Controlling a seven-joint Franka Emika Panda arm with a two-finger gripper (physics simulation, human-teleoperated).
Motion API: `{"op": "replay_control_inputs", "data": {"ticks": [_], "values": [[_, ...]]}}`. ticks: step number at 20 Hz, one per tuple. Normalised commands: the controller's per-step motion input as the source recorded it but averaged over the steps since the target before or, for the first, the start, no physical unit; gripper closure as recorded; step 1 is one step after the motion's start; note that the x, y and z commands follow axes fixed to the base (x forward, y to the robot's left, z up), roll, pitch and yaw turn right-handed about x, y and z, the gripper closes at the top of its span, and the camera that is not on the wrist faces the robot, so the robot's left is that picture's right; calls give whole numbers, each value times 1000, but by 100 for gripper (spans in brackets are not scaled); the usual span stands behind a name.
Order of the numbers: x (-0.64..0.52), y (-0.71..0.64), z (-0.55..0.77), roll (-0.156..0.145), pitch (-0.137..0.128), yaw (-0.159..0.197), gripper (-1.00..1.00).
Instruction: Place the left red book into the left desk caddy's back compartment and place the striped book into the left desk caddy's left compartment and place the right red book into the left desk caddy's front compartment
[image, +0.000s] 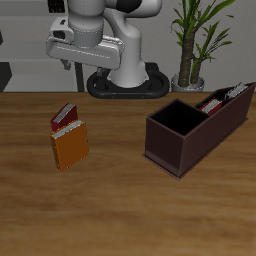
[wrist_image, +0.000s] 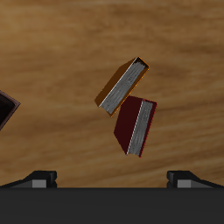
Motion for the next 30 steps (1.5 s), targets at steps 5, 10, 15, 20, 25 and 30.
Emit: {"op": "replay_control_inputs", "data": {"ticks": [5,10,15,20,25,30], "values": [[-14,-334,-57,-1,1,40,-100],[-42,-183,-106,25,-16,60,-100],[-6,-158,-37,-5,-17,28,-100],[-56,-134,33,9,-32,-2,-100],[-19,-151,-6,-18,-17,-26,-100],[33,-97,-49,6,2,-4,-100]]}}
